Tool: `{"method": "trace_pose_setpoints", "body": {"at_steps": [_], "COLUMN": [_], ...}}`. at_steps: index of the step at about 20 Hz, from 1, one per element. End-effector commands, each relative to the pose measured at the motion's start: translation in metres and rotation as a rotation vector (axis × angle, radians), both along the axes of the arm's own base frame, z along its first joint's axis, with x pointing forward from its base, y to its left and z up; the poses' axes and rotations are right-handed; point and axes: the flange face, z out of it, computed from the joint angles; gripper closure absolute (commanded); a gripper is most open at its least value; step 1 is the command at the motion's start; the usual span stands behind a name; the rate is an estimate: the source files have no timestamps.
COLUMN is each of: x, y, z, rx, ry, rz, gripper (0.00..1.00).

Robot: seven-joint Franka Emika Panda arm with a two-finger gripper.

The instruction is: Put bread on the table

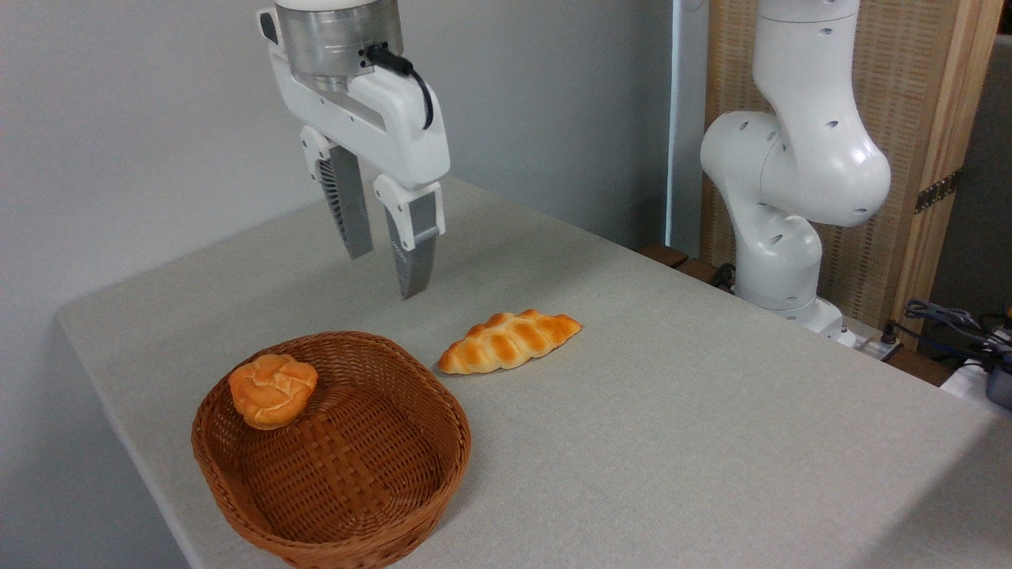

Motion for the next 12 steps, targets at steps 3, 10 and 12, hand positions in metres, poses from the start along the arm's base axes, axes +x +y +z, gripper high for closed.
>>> {"method": "trace_pose_setpoints", "body": {"at_steps": [3,10,12], "x": [0.006,0.035,0.047], "y": [-0.029,-0.051,-0.065], "z": [-0.027,-0.075,-0.102], "rx": [-0.110,-0.270,-0.302], "ry": [-0.065,-0.170,-0.154], "rz": [0.034,0.118,0.129], "gripper": [0.00,0.00,0.00]}}
